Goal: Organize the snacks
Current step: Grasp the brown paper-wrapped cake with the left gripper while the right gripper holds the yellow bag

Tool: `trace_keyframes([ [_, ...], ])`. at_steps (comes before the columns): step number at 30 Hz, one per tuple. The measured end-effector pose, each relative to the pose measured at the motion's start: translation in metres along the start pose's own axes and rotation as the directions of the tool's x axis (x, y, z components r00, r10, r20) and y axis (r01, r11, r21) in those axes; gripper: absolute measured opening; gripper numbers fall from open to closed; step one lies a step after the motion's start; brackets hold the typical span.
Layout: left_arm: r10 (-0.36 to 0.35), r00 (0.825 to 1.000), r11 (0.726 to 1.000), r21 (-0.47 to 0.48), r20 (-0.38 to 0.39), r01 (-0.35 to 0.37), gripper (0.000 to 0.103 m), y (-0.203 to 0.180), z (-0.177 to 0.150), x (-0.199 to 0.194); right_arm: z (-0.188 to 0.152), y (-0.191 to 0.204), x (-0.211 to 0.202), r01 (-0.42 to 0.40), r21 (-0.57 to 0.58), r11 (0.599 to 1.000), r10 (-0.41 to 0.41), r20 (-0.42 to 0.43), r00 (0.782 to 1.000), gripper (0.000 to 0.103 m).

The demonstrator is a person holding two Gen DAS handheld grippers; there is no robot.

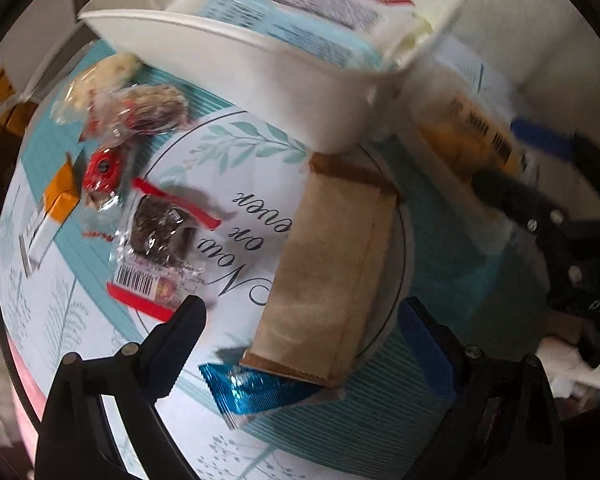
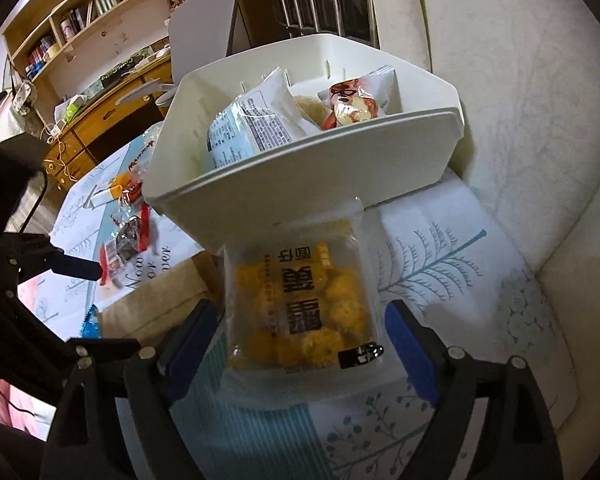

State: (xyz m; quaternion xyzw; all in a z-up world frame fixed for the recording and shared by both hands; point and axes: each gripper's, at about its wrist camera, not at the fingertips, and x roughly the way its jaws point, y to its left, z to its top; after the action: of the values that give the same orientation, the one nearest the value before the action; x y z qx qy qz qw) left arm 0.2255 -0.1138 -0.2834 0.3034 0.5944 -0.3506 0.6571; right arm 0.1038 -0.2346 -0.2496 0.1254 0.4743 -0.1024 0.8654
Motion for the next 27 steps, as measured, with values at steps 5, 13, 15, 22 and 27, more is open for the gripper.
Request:
trace_keyframes([
  [5, 0.044, 0.999, 0.997, 0.071, -0.021, -0.042, 0.094, -0.013, 0.000, 0.018, -0.004, 0.006, 0.009, 0.026, -0.064, 0.998, -0.025, 0.017, 1.000, 0.087],
  [13, 0.021, 0.999, 0.997, 0.074, -0.035, -0.018, 0.086, -0.016, 0.002, 0.026, -0.005, 0.016, 0.020, 0.065, -0.120, 0.991, -0.063, 0.024, 0.998, 0.089],
  [15, -0.001, 0.999, 0.998, 0.066, -0.035, 0.003, 0.078, -0.016, 0.005, 0.026, -0.006, 0.015, 0.024, 0.071, -0.120, 0.990, -0.070, 0.014, 0.997, 0.089],
  [22, -0.019, 0.999, 0.996, 0.089, -0.046, 0.023, 0.060, -0.022, 0.010, 0.018, -0.002, 0.017, 0.030, 0.081, -0.114, 0.990, -0.083, -0.006, 0.997, 0.088],
  [27, -0.015, 0.999, 0.997, 0.074, -0.049, 0.018, 0.055, -0.037, 0.015, 0.012, 0.001, 0.013, 0.033, 0.065, -0.102, 0.993, -0.068, -0.035, 0.997, 0.083],
])
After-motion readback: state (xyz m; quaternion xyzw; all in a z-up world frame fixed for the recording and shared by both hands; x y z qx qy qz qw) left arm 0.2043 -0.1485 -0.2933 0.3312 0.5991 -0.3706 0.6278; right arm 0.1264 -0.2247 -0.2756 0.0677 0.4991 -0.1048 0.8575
